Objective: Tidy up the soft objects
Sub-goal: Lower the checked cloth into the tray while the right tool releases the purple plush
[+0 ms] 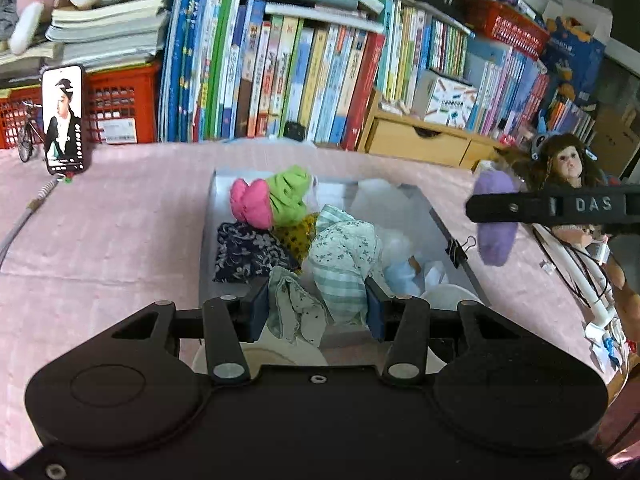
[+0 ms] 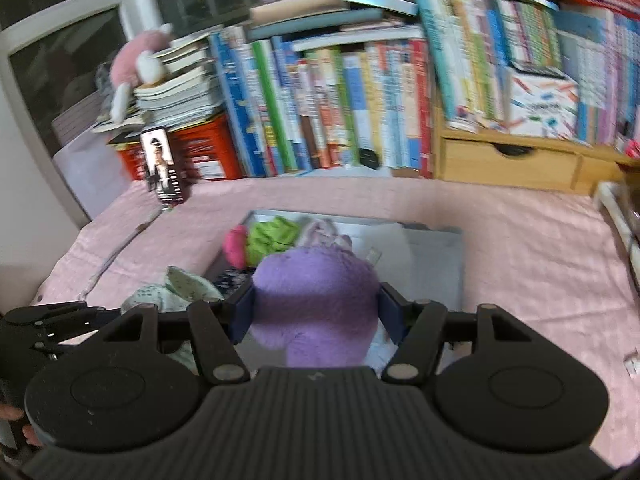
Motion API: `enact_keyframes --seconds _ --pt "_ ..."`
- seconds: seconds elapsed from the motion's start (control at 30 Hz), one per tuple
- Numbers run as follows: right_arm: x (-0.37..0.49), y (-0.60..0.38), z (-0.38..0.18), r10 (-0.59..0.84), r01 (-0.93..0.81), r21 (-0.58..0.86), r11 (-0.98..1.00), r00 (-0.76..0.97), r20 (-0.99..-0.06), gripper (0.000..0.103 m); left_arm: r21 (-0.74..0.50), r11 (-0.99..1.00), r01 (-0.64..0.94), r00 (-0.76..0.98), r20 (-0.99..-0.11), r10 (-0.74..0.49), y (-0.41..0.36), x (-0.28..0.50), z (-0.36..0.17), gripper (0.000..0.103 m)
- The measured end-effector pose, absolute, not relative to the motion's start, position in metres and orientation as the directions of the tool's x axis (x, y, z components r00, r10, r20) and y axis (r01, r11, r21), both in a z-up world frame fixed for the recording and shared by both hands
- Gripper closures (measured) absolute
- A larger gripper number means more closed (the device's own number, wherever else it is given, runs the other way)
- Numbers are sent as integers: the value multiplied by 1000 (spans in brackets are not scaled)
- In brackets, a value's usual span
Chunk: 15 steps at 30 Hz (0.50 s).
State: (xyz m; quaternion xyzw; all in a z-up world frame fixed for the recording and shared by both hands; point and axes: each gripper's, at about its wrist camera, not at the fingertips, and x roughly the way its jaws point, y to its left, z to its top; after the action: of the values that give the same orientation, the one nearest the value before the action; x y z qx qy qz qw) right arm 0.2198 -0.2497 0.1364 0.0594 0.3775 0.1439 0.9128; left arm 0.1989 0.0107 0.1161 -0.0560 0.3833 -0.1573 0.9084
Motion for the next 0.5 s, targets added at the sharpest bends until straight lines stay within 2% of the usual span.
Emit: enact_keyframes --seconds 0.5 --pt "218 -293 99 303 -134 290 948 663 -685 36 -257 938 231 574 -743 -345 -10 230 108 58"
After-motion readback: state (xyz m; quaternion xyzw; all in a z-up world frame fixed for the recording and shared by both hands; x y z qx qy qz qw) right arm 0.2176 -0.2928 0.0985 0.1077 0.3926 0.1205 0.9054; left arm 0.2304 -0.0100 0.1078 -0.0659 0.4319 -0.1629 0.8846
